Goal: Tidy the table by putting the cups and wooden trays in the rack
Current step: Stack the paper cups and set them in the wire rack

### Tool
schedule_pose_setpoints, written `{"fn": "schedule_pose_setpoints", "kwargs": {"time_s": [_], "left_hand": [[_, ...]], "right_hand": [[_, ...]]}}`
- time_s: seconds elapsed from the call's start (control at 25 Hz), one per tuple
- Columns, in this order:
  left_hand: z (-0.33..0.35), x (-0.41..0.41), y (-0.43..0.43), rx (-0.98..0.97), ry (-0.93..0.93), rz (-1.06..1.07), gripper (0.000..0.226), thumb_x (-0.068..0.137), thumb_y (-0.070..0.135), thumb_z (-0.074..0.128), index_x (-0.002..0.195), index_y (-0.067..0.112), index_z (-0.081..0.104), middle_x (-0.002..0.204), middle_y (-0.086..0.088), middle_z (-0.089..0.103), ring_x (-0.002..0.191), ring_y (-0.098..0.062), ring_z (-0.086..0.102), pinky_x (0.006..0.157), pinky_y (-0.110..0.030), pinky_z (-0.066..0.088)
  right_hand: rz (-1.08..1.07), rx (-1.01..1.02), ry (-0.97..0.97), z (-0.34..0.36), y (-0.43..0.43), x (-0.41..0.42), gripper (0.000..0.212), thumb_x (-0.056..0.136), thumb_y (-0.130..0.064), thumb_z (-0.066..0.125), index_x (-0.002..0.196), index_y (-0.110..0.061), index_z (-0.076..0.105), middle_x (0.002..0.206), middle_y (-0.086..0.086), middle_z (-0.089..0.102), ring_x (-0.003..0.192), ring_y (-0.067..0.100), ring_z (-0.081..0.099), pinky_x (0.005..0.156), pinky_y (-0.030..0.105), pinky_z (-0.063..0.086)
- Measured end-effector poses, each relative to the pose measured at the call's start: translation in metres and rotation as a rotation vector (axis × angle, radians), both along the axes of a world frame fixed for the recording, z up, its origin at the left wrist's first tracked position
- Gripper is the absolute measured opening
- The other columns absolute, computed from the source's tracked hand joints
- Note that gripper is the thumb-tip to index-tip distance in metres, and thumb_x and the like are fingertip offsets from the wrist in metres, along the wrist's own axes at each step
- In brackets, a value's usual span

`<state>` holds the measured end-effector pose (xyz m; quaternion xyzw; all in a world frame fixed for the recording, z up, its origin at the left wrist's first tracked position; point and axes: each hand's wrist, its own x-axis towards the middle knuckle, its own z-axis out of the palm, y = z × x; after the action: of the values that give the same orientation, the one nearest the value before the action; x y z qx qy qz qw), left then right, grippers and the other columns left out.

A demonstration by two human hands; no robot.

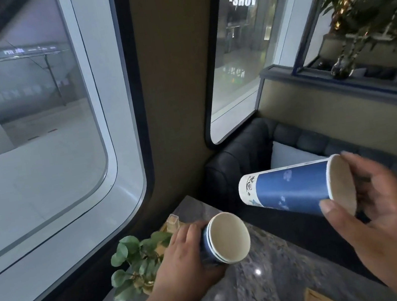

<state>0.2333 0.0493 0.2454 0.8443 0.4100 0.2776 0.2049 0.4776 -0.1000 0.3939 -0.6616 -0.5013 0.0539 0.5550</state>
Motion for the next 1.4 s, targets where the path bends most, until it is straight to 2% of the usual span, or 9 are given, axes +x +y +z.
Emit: {"fn": "schedule_pose_setpoints", "kwargs": {"time_s": [0.12, 0.28, 0.36, 0.44, 0.52, 0.76, 1.04, 1.2, 1.4], "left_hand": [[0.014, 0.020, -0.013, 0.019, -0.020, -0.031, 0.080, 0.065, 0.069, 0.071, 0.135, 0.042, 0.043, 0.127, 0.018, 0.053, 0.118, -0.007, 0.051, 0.095, -0.023, 0.043], [0.032, 0.041, -0.034, 0.041, -0.038, -0.066, 0.080, 0.065, 0.069, 0.071, 0.135, 0.041, 0.045, 0.127, 0.019, 0.052, 0.115, -0.005, 0.052, 0.094, -0.024, 0.046], [0.038, 0.047, -0.042, 0.059, -0.038, -0.082, 0.081, 0.064, 0.069, 0.070, 0.136, 0.041, 0.045, 0.127, 0.020, 0.052, 0.114, -0.004, 0.052, 0.092, -0.021, 0.043], [0.044, 0.053, -0.049, 0.079, -0.036, -0.095, 0.080, 0.065, 0.067, 0.070, 0.135, 0.040, 0.046, 0.126, 0.020, 0.053, 0.114, -0.005, 0.052, 0.094, -0.020, 0.041], [0.049, 0.058, -0.056, 0.108, -0.045, -0.108, 0.078, 0.066, 0.068, 0.070, 0.134, 0.039, 0.046, 0.125, 0.019, 0.053, 0.114, -0.005, 0.052, 0.095, -0.021, 0.042], [0.056, 0.068, -0.068, 0.102, -0.057, -0.175, 0.084, 0.065, 0.069, 0.071, 0.139, 0.047, 0.038, 0.130, 0.028, 0.044, 0.120, 0.003, 0.043, 0.101, -0.023, 0.044], [0.016, 0.066, -0.065, -0.060, -0.055, -0.285, 0.081, 0.064, 0.063, 0.074, 0.136, 0.045, 0.041, 0.125, 0.025, 0.046, 0.121, -0.003, 0.049, 0.097, -0.019, 0.040], [-0.005, 0.087, -0.069, -0.164, -0.034, -0.407, 0.088, 0.062, 0.060, 0.073, 0.141, 0.051, 0.036, 0.127, 0.036, 0.040, 0.125, 0.005, 0.047, 0.102, -0.015, 0.038], [-0.007, 0.133, -0.092, -0.204, 0.041, -0.600, 0.088, 0.064, 0.057, 0.074, 0.145, 0.040, 0.046, 0.138, 0.019, 0.054, 0.128, -0.004, 0.052, 0.104, -0.019, 0.042]], "right_hand": [[0.042, -0.017, -0.024, 0.013, -0.031, -0.001, 0.081, 0.069, -0.047, 0.084, 0.142, -0.034, 0.050, 0.132, -0.012, 0.063, 0.114, 0.006, 0.065, 0.088, 0.014, 0.053], [0.067, -0.080, -0.053, 0.016, -0.061, 0.000, 0.073, 0.069, -0.040, 0.081, 0.136, -0.036, 0.056, 0.134, -0.009, 0.061, 0.121, 0.017, 0.062, 0.099, 0.040, 0.049], [0.070, -0.082, -0.074, 0.017, -0.068, -0.003, 0.066, 0.072, -0.037, 0.085, 0.133, -0.035, 0.058, 0.132, -0.012, 0.060, 0.120, 0.014, 0.061, 0.099, 0.035, 0.049], [0.058, -0.079, -0.147, 0.015, -0.072, -0.006, 0.070, 0.067, -0.032, 0.085, 0.132, -0.032, 0.060, 0.131, -0.018, 0.057, 0.120, 0.007, 0.059, 0.095, 0.014, 0.047], [0.057, -0.105, -0.205, 0.011, -0.072, -0.009, 0.079, 0.059, -0.041, 0.084, 0.133, -0.030, 0.060, 0.134, -0.020, 0.055, 0.123, -0.003, 0.054, 0.094, 0.001, 0.039], [0.184, -0.298, -0.299, -0.021, -0.051, -0.022, 0.085, 0.069, -0.065, 0.072, 0.145, -0.051, 0.037, 0.152, -0.030, 0.034, 0.142, -0.005, 0.034, 0.110, 0.024, 0.040], [0.128, -0.413, -0.091, -0.071, -0.044, -0.030, 0.105, 0.060, -0.058, 0.080, 0.149, -0.051, 0.025, 0.149, -0.036, 0.031, 0.133, -0.021, 0.034, 0.098, -0.004, 0.029], [0.054, -0.516, 0.032, -0.098, -0.064, -0.022, 0.107, 0.065, -0.040, 0.088, 0.150, -0.046, 0.023, 0.153, -0.021, 0.040, 0.135, -0.009, 0.043, 0.111, 0.014, 0.038], [-0.211, -0.503, 0.216, -0.115, -0.103, -0.008, 0.104, 0.051, -0.051, 0.080, 0.142, -0.059, 0.031, 0.136, -0.026, 0.053, 0.117, -0.009, 0.057, 0.098, 0.016, 0.049]]}}
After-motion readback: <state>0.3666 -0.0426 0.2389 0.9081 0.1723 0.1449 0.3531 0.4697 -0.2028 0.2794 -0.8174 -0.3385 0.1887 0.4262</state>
